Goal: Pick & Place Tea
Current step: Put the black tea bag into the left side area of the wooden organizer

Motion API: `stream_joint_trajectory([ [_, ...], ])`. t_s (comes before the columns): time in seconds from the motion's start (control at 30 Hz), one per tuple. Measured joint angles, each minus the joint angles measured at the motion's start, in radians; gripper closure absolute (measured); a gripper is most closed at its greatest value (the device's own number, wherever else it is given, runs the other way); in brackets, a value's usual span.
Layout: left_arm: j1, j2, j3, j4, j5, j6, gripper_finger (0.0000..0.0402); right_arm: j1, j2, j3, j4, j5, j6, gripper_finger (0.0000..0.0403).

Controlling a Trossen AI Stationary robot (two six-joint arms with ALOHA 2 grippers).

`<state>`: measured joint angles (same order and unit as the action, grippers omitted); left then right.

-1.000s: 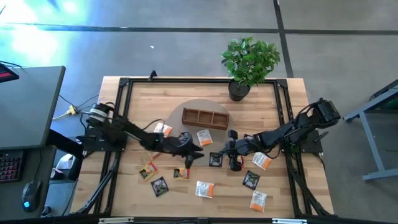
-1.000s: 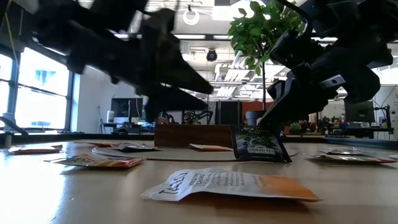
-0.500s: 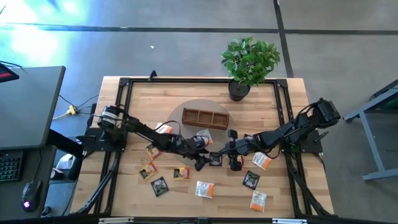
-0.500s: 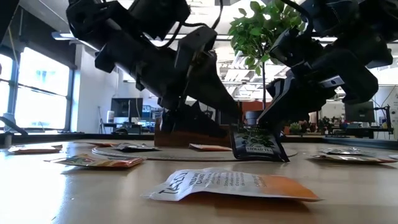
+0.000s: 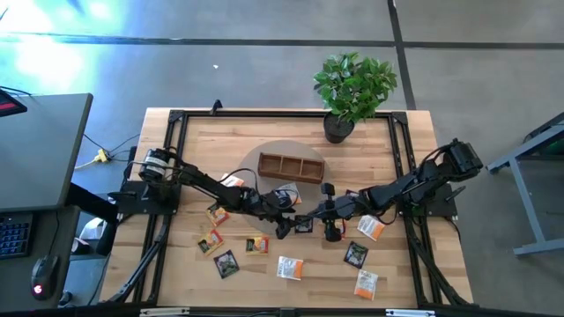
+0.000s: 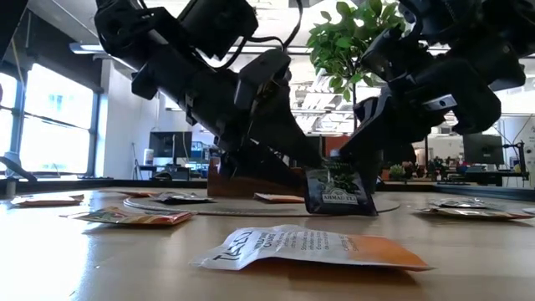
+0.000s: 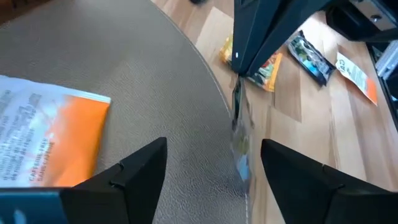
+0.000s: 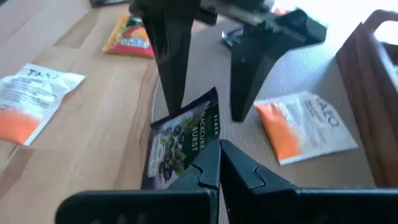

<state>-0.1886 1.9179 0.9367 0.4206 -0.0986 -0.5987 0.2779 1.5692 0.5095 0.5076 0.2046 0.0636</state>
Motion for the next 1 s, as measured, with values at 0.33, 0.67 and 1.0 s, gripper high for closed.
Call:
stream_joint_trajectory([
  [0.33, 0.0, 0.0, 0.0, -0.001, -0.025, 0.08, 0.0313, 0.0, 0.0, 0.0, 0.014, 0.003, -0.001, 0.0403],
  [0.67, -0.001, -0.005, -0.001, -0.005, -0.024, 0.102, 0.0385, 0.0, 0.0, 0.0, 0.003, 0.072, 0.021, 0.0362],
  [1.0, 0.054, -0.169, 0.001, -0.18, 0.06, 0.135, 0.04, 0.0, 0.0, 0.0, 0.087, 0.264, -0.08, 0.026],
])
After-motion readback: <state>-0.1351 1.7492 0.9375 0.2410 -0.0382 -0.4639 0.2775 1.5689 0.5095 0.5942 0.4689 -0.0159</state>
